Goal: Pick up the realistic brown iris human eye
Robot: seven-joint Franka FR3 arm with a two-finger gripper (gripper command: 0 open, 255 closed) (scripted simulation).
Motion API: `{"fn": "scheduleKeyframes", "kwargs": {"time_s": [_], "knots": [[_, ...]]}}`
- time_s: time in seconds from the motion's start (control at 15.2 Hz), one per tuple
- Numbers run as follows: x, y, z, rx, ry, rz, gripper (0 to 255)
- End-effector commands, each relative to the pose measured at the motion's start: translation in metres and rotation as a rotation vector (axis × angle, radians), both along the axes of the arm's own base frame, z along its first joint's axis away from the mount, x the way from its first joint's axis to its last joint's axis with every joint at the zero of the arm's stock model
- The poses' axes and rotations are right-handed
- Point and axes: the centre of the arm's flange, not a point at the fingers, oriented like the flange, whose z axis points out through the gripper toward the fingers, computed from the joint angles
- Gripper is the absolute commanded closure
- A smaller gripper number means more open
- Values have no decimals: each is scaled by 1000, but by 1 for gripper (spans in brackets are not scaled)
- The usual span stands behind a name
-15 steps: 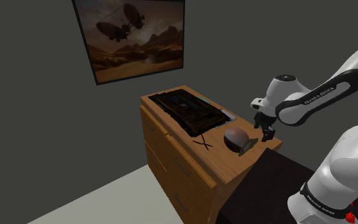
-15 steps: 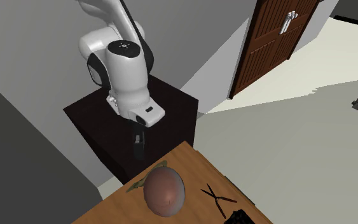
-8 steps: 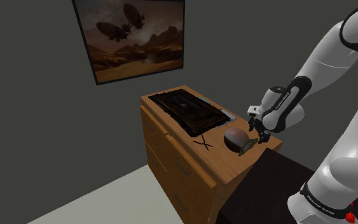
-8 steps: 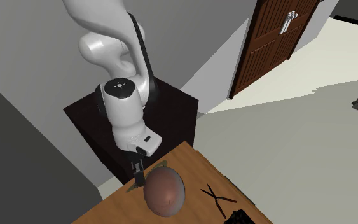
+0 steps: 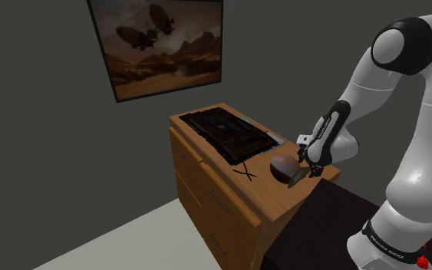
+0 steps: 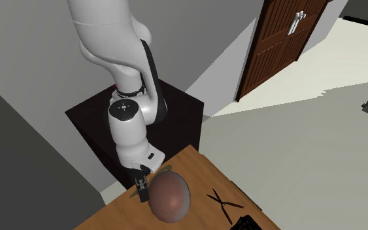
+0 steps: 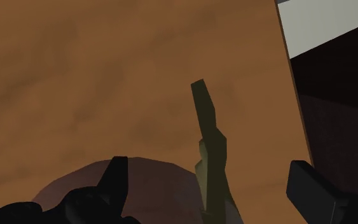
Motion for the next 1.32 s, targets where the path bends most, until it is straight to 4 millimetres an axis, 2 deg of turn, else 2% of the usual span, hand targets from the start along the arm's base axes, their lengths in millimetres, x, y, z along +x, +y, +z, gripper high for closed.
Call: {"fn": "scheduleKeyframes", "kwargs": {"time_s": [0.0,0.07,0.13,0.73,1.25], "knots": [[0,2,-9,2,3,6,0],[0,2,-9,2,3,6,0],[0,2,-10,2,3,6,255],[0,2,-9,2,3,6,255],[0,2,33,2,3,6,255]]}}
